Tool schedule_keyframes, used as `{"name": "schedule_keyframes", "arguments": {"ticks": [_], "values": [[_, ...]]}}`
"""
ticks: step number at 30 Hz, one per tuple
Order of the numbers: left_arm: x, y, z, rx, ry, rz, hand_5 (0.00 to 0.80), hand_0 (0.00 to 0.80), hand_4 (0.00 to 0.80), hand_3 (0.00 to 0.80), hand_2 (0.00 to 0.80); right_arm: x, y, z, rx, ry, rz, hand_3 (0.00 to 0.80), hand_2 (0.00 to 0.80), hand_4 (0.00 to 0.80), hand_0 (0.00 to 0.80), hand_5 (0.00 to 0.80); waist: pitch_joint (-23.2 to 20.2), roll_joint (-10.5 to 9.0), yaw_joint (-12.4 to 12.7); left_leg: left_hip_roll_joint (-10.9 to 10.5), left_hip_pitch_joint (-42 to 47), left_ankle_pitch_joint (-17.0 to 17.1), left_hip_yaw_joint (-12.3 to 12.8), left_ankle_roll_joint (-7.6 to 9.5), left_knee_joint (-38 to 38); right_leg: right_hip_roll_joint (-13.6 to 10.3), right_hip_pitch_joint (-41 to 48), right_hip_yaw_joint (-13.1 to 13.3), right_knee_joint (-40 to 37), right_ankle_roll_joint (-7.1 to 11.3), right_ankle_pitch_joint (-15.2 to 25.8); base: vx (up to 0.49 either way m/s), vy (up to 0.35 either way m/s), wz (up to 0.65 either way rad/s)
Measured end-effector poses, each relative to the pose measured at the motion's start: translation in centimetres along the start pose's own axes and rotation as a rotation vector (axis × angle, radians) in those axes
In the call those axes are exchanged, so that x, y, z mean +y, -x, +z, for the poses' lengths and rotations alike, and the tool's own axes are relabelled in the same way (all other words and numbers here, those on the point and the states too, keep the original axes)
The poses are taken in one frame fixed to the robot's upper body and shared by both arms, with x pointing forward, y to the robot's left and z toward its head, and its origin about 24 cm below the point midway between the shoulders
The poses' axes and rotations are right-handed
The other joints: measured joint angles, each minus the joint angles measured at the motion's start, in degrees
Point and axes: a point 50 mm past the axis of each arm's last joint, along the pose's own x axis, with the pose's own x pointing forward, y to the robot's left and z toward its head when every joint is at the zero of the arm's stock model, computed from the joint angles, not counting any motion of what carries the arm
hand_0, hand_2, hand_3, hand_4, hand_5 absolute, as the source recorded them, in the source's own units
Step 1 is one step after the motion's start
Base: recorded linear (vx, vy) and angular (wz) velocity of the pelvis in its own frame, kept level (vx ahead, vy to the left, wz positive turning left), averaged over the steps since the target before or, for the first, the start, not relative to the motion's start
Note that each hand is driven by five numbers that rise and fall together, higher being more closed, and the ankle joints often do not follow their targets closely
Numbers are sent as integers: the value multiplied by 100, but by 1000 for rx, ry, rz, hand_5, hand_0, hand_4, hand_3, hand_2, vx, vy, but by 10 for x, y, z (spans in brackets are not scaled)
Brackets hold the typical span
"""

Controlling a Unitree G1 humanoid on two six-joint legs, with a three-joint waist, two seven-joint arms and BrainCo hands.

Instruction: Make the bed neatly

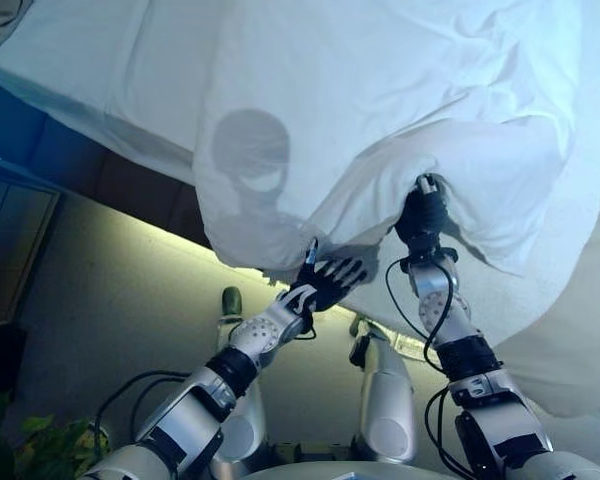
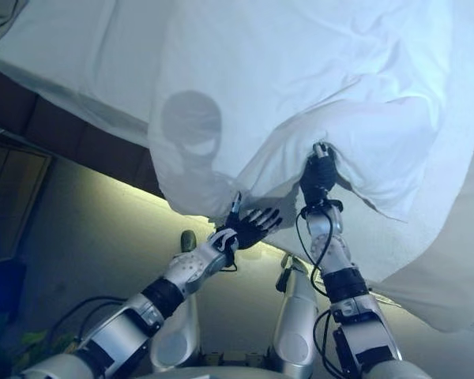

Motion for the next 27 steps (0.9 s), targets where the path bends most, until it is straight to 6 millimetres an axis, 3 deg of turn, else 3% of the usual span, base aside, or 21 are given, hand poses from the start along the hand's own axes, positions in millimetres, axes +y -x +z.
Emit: {"name": "schedule_keyframes", "arguments": {"ticks": [7, 10, 21, 22, 23, 27], "values": [[-32, -10, 13, -135, 58, -109, 0, 0, 0, 0, 0, 10, -5, -4, 18, 21, 15, 800, 800, 800, 800, 800, 15, -30, -178, 23, 102, -64, 291, 104, 80, -52, -5, 185, -5, 18, 30, 5, 96, -9], [-35, -10, 18, -177, 78, -133, 0, 0, 0, 0, 0, 15, -7, -8, 34, 27, 26, 800, 800, 800, 800, 800, 14, -32, -292, 40, 104, -65, 325, 107, 76, -49, -5, 199, -46, 9, 53, 9, 49, -5], [-58, -10, 29, -240, 98, -225, 0, 0, 0, 0, 0, 19, -8, -13, 59, 37, 38, 800, 800, 800, 800, 800, 14, -33, -306, 74, 317, -48, 503, 79, -38, -36, 54, 312, -146, 13, 126, 17, 23, -6], [-60, -10, 30, -245, 96, -232, 624, 624, 624, 624, 624, 20, -8, -13, 58, 37, 41, 800, 800, 800, 800, 800, 14, -32, -310, 73, 317, -49, 505, 82, -41, -36, 54, 312, -150, 13, 126, 0, 0, 0], [-62, -10, 31, -251, 94, -236, 800, 800, 800, 800, 800, 21, -9, -13, 58, 37, 43, 800, 800, 800, 800, 800, 14, -32, -312, 74, 317, -49, 505, 82, -41, -35, 54, 312, -150, 13, 127, 0, 0, 0], [-62, -10, 32, -264, 95, -237, 800, 800, 800, 800, 800, 24, -11, -12, 57, 38, 53, 800, 800, 800, 800, 800, 14, -32, -311, 77, 317, -49, 505, 82, -64, -33, 55, 308, -166, 13, 126, 0, 0, 0]]}}
